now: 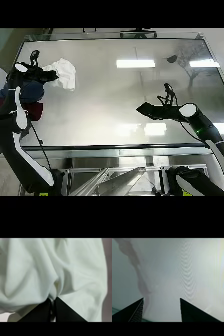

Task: Fold the shirts.

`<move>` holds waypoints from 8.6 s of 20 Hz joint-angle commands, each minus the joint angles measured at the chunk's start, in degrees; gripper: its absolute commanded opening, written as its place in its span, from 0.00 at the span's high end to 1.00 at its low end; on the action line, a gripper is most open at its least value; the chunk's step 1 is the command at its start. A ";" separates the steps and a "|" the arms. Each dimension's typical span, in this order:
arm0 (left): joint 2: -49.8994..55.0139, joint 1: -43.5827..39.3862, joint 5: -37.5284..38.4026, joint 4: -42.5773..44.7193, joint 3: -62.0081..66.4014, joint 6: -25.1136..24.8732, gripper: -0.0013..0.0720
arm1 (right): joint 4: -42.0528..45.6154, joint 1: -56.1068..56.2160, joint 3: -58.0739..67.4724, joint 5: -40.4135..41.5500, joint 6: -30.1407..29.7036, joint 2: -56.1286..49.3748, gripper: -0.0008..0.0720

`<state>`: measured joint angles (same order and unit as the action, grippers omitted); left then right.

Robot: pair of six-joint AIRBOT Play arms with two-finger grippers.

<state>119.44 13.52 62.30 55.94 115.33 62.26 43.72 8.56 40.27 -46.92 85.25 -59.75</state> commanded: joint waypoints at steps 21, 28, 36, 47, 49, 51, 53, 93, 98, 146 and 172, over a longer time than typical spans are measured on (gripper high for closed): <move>-28.06 -26.47 20.39 -12.72 -31.82 7.98 0.02 | 2.32 -14.40 1.14 -21.27 -14.78 8.26 0.28; -28.11 -27.47 18.75 -7.91 -51.10 6.88 0.02 | -0.15 -5.81 -1.09 -11.82 -21.22 -0.31 0.16; -27.02 -26.40 8.50 -7.98 -54.05 3.69 0.02 | -13.27 11.28 1.75 -7.26 -24.63 -20.94 0.17; -27.04 -29.00 17.25 -7.96 -48.26 1.11 0.97 | -18.82 11.43 5.14 -8.61 -27.43 -24.00 0.96; -28.96 -27.17 18.80 -7.96 -44.87 1.31 0.97 | -17.14 9.33 5.16 -10.80 -27.43 -23.23 0.96; -31.78 -24.83 18.67 -8.00 -41.48 2.62 0.97 | -14.80 5.66 5.14 -14.14 -27.43 -21.40 0.96; -34.99 -22.82 18.53 -8.04 -39.12 2.75 0.97 | -14.80 1.97 5.14 -16.61 -27.78 -18.56 0.96; -52.57 5.38 20.02 -9.51 -17.46 5.27 0.96 | -8.02 -19.58 13.11 -28.79 -16.74 4.79 0.97; -60.70 11.02 19.71 -23.04 -11.78 3.15 0.96 | -19.58 -31.36 28.98 -26.14 -22.32 17.11 0.97; -20.35 -0.74 20.92 -2.10 -46.62 0.55 0.98 | 0.68 -44.17 16.13 -34.56 -26.12 -22.99 0.68; -28.72 0.11 22.47 -4.26 -46.47 -1.51 0.97 | -6.45 -27.54 19.63 -27.93 -26.97 -23.43 0.96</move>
<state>95.46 12.99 83.77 53.65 68.77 62.41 42.87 -18.72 55.24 -68.10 58.24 -87.90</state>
